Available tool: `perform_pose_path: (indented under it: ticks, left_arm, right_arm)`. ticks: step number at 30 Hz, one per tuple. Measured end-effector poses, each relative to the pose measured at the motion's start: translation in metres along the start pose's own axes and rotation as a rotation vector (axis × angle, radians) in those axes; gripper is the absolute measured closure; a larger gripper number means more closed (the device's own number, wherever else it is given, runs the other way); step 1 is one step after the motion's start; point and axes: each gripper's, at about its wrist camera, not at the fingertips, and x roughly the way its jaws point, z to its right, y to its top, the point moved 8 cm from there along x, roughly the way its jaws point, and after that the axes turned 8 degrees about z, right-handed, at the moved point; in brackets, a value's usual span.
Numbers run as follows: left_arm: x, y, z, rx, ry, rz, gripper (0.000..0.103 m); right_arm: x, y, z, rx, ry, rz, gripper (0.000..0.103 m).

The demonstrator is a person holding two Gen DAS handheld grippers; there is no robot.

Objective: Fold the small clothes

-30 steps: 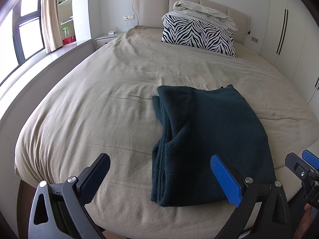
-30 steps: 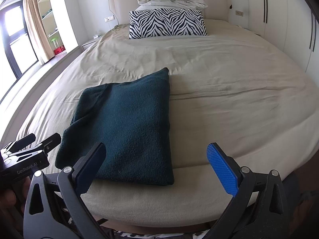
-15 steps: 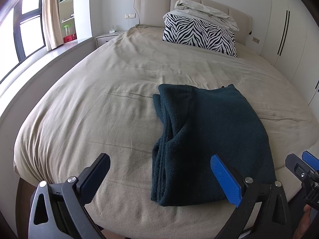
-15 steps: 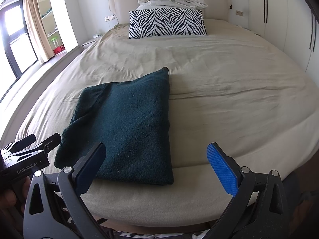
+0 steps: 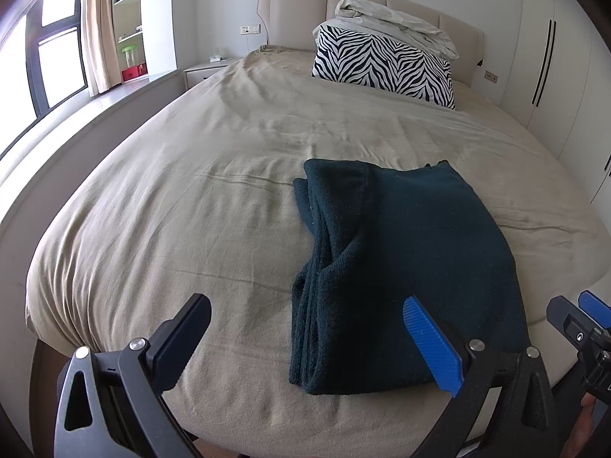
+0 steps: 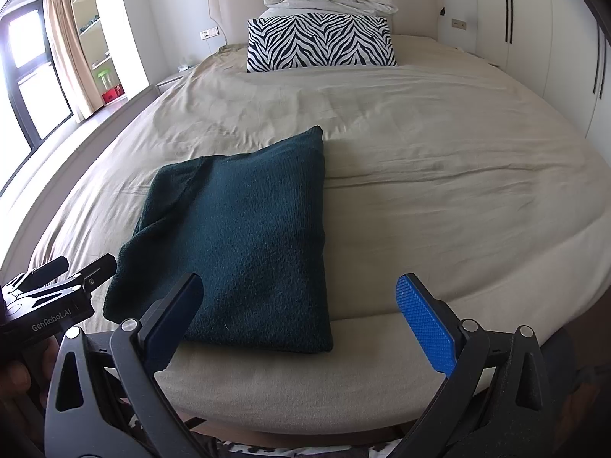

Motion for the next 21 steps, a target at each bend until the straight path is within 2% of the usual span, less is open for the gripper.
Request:
perform_pose_path:
  ticks: [21]
  left_arm:
    - [0.0007, -0.0016, 0.0001, 0.001, 0.001, -0.003, 0.000]
  right_arm:
    - [-0.0009, -0.0038, 0.0000, 0.002, 0.003, -0.005, 0.000]
